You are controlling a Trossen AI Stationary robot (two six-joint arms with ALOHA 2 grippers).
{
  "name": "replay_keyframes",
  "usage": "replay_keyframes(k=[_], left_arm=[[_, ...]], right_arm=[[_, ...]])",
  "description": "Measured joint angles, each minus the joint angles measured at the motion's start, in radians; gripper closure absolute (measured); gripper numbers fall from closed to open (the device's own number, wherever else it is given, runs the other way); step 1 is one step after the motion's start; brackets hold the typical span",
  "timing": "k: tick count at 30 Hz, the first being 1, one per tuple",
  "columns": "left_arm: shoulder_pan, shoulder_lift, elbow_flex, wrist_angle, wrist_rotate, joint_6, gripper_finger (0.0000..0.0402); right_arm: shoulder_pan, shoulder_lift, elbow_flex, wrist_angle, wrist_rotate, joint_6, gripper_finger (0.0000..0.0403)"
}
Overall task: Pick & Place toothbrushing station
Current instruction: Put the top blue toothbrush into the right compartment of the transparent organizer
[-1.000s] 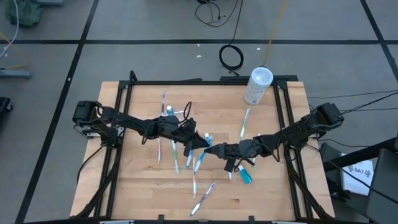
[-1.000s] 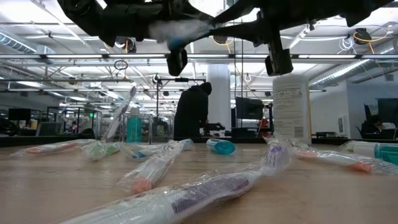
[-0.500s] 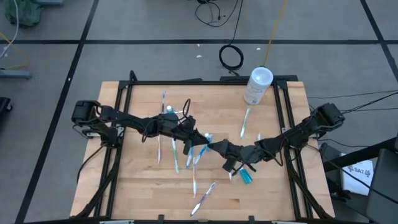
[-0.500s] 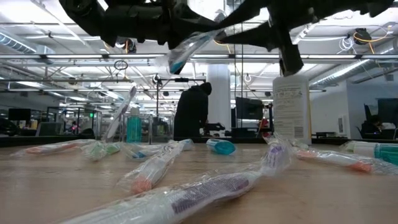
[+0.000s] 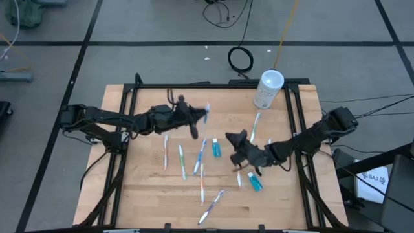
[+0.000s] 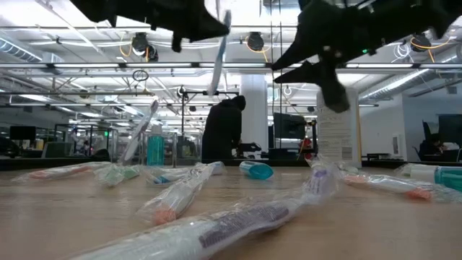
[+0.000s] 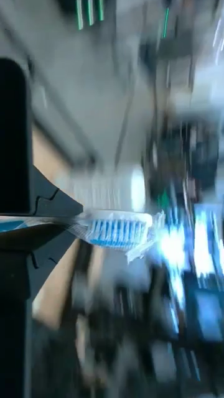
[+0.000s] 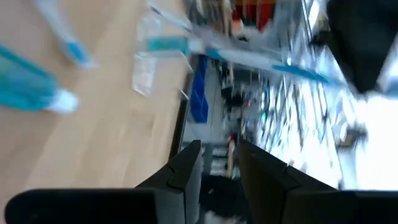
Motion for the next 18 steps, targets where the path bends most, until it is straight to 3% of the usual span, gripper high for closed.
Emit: replay_keyframes(k=[5, 13, 18], left_arm=[[-0.001, 0.066, 0.0, 0.012, -0.327, 0.126, 0.0398], [0.053, 0.229, -0.005, 0.179, -0.482, 0.135, 0.0397], [0.073, 0.308, -0.005, 0.193, -0.586, 0.12, 0.0398]], right_arm=[[-0.1, 0.0, -0.024, 0.034, 0.0, 0.153, 0.0305], [-0.164, 0.0, -0.065, 0.033, -0.002, 0.19, 0.0305], [-0.164, 0.0, -0.065, 0.034, -0.035, 0.189, 0.0305]])
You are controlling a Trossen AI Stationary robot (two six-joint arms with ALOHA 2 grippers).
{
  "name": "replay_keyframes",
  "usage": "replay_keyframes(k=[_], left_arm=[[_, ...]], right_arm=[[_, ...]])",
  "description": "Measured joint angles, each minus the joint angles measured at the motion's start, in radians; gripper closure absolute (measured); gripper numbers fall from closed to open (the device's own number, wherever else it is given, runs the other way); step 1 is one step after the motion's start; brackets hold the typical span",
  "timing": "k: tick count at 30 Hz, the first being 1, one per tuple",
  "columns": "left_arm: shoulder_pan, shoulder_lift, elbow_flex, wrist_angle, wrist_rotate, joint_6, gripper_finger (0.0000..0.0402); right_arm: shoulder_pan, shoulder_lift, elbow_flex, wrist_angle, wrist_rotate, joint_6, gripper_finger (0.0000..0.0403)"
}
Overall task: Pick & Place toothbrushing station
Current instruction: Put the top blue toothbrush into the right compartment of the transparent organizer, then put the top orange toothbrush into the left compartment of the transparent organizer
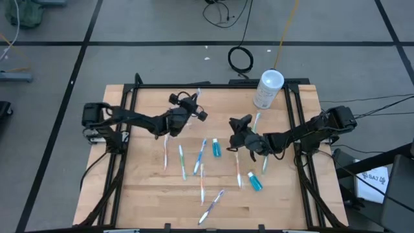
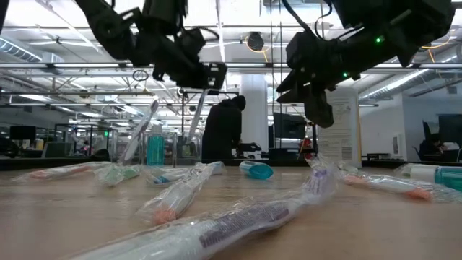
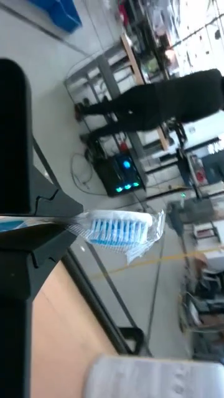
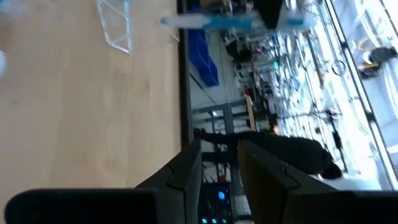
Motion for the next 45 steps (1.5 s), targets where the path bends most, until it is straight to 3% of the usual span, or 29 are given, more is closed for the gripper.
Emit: replay_keyframes(k=[5, 13, 22, 26, 33, 37, 40, 45], left_arm=[[-0.003, 0.05, 0.0, -0.003, -0.003, -0.108, 0.0389], [0.0, 0.069, 0.0, -0.079, -0.004, -0.154, 0.0374], [-0.025, 0.058, 0.0, -0.092, -0.136, -0.05, 0.0289], [-0.059, -0.003, 0.0, -0.12, -0.119, -0.052, 0.026], [-0.142, -0.19, 0.0, -0.302, -0.095, -0.061, 0.0252], [-0.209, -0.315, 0.0, -0.432, -0.011, -0.142, 0.0252], [-0.262, -0.396, 0.001, -0.558, 0.074, -0.235, 0.0252], [-0.34, -0.464, 0.002, -0.878, 0.183, -0.528, 0.026]], right_arm=[[0.0, 0.0, 0.0, 0.0, -0.09, 0.0, 0.0305], [0.004, 0.0, 0.0, 0.0, -0.206, 0.011, 0.0309], [0.004, 0.0, 0.0, 0.012, -0.201, 0.012, 0.031], [0.002, 0.0, 0.0, 0.015, -0.202, 0.024, 0.0309], [-0.01, 0.0, 0.0, 0.023, -0.202, 0.075, 0.0307], [-0.025, 0.0, 0.0, 0.023, -0.202, 0.115, 0.0307], [-0.032, 0.0, 0.0, 0.023, -0.203, 0.148, 0.0307], [-0.033, 0.0, 0.0, 0.023, -0.203, 0.155, 0.0307]])
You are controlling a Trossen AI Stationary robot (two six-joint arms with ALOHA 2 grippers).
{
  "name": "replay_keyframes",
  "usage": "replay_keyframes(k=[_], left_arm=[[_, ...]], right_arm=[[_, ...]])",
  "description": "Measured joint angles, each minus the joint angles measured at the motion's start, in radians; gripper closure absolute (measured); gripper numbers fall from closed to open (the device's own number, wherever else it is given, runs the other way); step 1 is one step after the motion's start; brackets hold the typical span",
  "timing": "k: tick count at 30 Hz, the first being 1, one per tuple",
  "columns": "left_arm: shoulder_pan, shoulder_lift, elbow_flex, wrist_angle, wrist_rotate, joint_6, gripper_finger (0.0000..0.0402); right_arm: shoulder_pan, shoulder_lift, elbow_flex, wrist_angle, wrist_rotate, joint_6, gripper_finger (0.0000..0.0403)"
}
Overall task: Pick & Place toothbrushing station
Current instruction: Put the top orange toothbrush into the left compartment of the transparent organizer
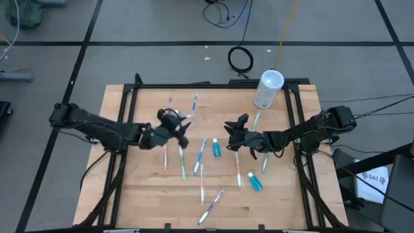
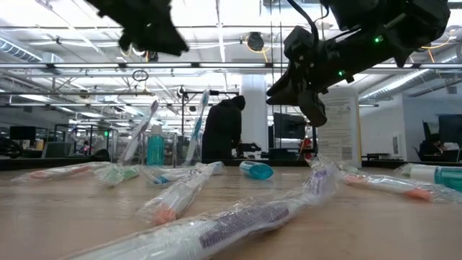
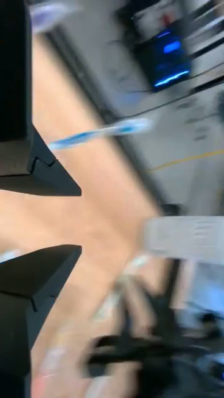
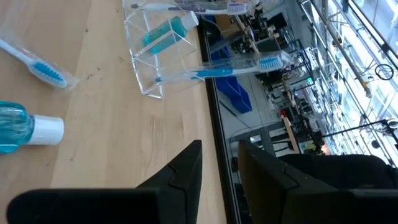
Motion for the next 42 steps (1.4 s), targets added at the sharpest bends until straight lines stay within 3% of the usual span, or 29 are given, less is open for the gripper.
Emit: replay_keyframes(k=[3, 10, 14, 26, 36, 42], left_arm=[[-0.032, 0.0, 0.0, -0.233, 0.041, -0.219, 0.0273], [-0.047, 0.048, 0.0, -0.697, 0.271, -0.838, 0.0287], [-0.047, 0.106, -0.002, -0.844, 0.333, -1.009, 0.0284], [0.035, 0.277, -0.016, -0.719, 0.43, -1.014, 0.0282], [0.134, 0.332, -0.016, -0.72, 0.48, -0.975, 0.0282], [0.143, 0.341, -0.016, -0.695, 0.488, -0.98, 0.0282]], right_arm=[[0.0, 0.0, 0.0, 0.0, 0.0, 0.0, 0.0307], [0.001, 0.0, 0.0, 0.0, 0.0, 0.0, 0.0307], [0.001, 0.0, 0.0, 0.005, 0.0, 0.0, 0.0307], [0.002, 0.0, 0.0, 0.028, -0.006, 0.002, 0.0307], [0.009, 0.0, 0.0, 0.052, -0.103, -0.003, 0.0307], [0.009, 0.0, 0.0, 0.052, -0.104, -0.003, 0.0307]])
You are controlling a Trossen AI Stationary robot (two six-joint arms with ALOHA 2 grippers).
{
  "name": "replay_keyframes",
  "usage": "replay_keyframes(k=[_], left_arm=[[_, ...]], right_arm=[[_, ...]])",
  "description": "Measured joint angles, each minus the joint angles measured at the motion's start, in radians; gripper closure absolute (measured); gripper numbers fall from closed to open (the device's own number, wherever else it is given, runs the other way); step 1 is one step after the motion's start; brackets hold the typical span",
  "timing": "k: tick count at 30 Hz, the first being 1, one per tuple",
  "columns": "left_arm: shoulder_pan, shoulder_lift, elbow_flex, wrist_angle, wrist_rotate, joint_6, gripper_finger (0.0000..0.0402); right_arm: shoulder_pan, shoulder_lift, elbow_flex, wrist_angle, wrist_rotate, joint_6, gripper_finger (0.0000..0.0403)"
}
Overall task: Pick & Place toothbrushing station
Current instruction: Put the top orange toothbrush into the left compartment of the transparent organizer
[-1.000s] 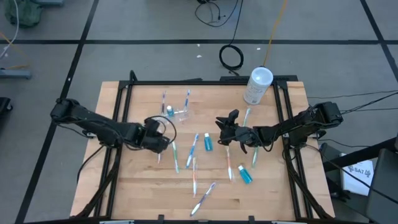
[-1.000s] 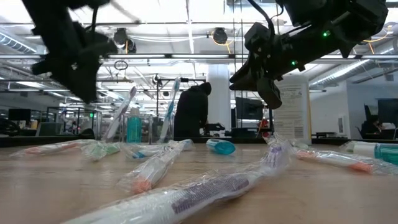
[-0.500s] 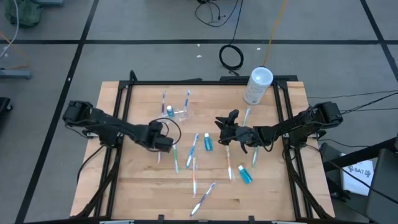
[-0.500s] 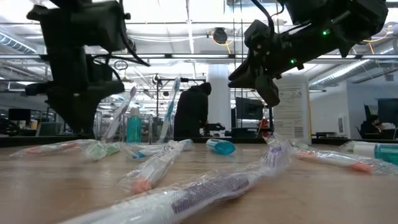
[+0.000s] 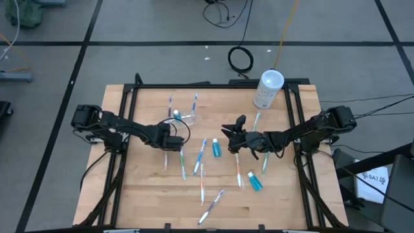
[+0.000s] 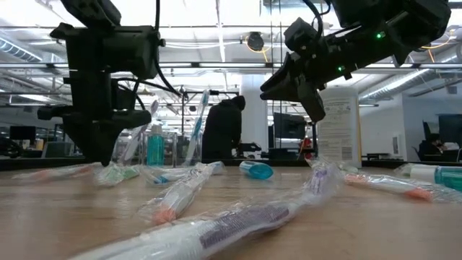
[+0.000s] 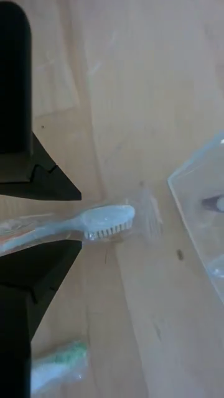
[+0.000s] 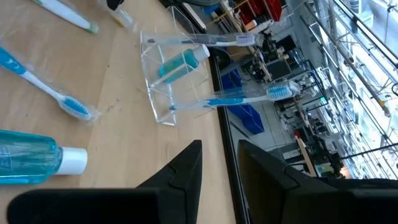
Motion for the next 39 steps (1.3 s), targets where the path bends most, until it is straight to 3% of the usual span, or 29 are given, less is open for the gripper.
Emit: replay_keyframes(k=[11, 19, 27, 34, 39], left_arm=[[-0.003, 0.088, 0.005, 0.052, 0.034, 0.019, 0.0287], [-0.003, 0.088, 0.003, 0.075, 0.043, 0.061, 0.0389], [-0.054, 0.005, 0.014, 0.086, 0.018, 0.078, 0.039], [-0.14, -0.2, 0.036, 0.097, -0.192, 0.121, 0.0385], [-0.192, -0.341, 0.04, 0.19, -0.539, 0.321, 0.0395]], right_arm=[[0.0, 0.0, 0.0, 0.0, 0.0, 0.001, 0.0307], [0.0, 0.0, 0.0, 0.001, 0.0, 0.001, 0.0307], [0.0, 0.0, 0.0, 0.0, -0.001, 0.005, 0.0307], [0.0, 0.0, 0.0, 0.0, 0.0, 0.005, 0.0307], [0.0, 0.0, 0.0, 0.005, -0.001, 0.005, 0.0307]])
